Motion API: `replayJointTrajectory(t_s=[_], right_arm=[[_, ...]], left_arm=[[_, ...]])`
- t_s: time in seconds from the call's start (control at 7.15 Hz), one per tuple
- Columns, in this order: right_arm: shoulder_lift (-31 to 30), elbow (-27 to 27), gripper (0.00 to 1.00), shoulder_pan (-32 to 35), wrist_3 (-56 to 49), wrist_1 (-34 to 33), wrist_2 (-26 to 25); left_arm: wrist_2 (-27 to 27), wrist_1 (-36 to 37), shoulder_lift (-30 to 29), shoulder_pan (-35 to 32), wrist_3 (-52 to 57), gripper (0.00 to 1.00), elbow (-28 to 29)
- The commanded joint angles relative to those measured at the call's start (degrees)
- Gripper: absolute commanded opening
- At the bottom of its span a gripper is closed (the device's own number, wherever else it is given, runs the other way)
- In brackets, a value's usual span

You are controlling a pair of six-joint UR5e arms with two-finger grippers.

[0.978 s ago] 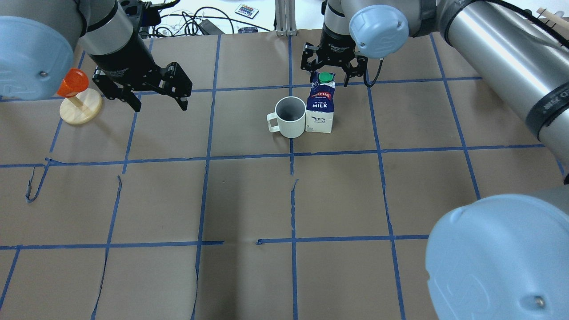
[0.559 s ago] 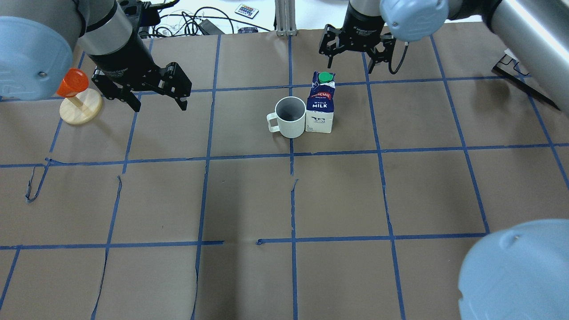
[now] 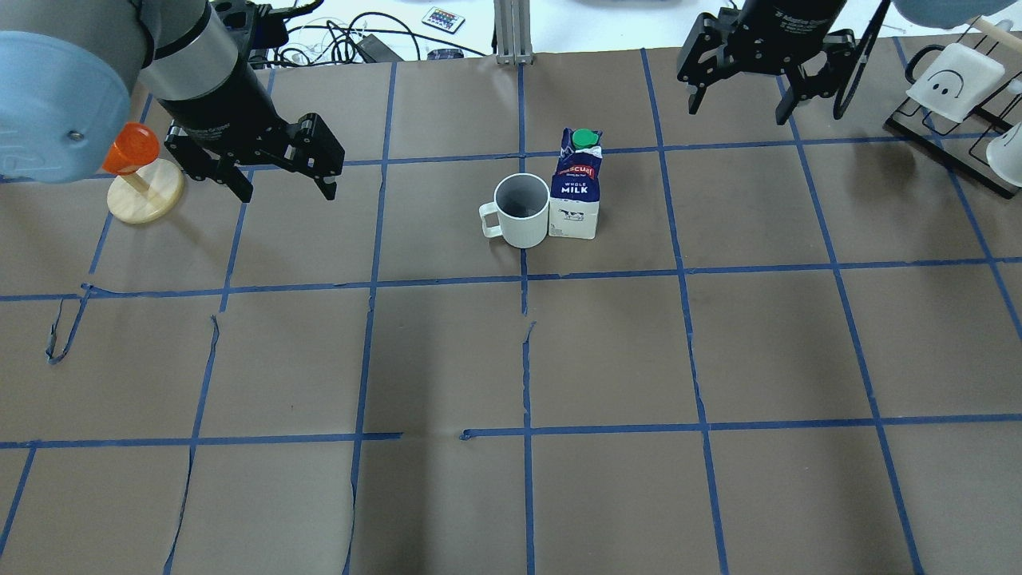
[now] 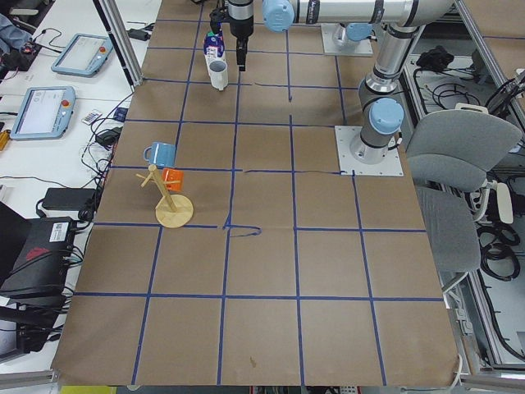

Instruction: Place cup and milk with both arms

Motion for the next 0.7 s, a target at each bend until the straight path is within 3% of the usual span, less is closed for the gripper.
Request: replayJointTrajectory(t_s=[0.0, 0.56], right_arm=[[-3.7, 4.1, 1.00, 0.1, -0.1, 0.4, -2.5], [-4.5, 4.5, 1.00, 0.2, 0.0, 1.0, -2.1]], left_arm=[[0.0, 0.0, 0.0, 0.0, 0.0, 1.00, 0.0], [-0.1, 0.1, 0.0, 0.1, 0.0, 1.00, 0.0]])
